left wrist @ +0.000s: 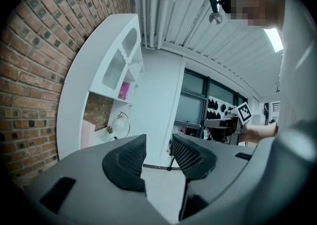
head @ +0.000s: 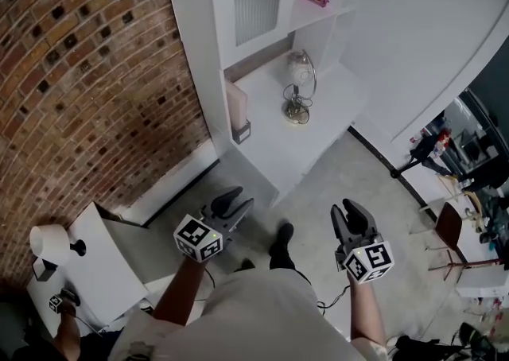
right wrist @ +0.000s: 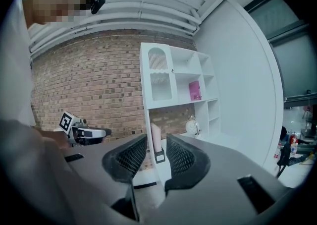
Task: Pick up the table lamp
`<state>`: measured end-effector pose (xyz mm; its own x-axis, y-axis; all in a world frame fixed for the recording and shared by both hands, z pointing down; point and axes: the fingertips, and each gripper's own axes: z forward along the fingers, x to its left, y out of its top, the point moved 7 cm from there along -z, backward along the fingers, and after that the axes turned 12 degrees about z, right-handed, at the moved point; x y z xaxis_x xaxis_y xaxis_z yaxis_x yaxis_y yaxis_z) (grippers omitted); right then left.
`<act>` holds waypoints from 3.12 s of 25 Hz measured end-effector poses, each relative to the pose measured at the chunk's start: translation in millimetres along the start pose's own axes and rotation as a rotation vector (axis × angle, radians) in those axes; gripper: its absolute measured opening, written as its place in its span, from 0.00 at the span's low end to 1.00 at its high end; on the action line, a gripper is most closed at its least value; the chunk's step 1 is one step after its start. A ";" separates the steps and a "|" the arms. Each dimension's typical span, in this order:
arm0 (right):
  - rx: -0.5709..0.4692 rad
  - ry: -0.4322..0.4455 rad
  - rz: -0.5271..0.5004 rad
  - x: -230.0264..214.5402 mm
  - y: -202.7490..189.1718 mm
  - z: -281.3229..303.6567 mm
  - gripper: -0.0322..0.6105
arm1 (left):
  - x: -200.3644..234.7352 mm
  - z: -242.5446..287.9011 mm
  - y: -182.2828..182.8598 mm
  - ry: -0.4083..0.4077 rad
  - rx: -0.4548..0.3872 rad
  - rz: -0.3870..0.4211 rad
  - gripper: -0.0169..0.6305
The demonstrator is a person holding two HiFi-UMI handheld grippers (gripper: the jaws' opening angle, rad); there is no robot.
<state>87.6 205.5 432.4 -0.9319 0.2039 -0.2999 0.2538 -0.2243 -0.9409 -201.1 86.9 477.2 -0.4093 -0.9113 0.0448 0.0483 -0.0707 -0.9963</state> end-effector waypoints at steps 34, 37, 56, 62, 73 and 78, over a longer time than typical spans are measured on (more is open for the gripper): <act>0.211 0.230 0.060 -241.9 51.6 254.8 0.30 | 109.8 270.3 -38.3 0.131 0.122 -0.090 0.35; 0.210 0.228 0.066 -245.2 52.0 272.9 0.30 | 122.9 278.5 -47.5 0.115 0.133 -0.097 0.35; 0.217 0.154 0.050 -277.2 55.2 409.3 0.34 | 207.9 358.1 -118.5 -0.061 0.210 -0.163 0.35; 0.254 0.155 0.052 -298.9 52.6 452.5 0.36 | 212.9 388.3 -146.4 -0.107 0.254 -0.187 0.35; 0.372 0.361 0.087 -309.8 46.5 505.8 0.36 | 215.5 432.0 -174.4 -0.147 0.296 -0.228 0.36; 0.413 0.505 0.135 -306.1 46.3 521.5 0.33 | 220.4 437.7 -188.8 -0.143 0.314 -0.257 0.36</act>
<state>249.5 -364.3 562.7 -0.6375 0.5472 -0.5423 0.1459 -0.6055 -0.7824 98.3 -278.1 707.1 -0.3148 -0.8934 0.3205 0.2454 -0.4027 -0.8818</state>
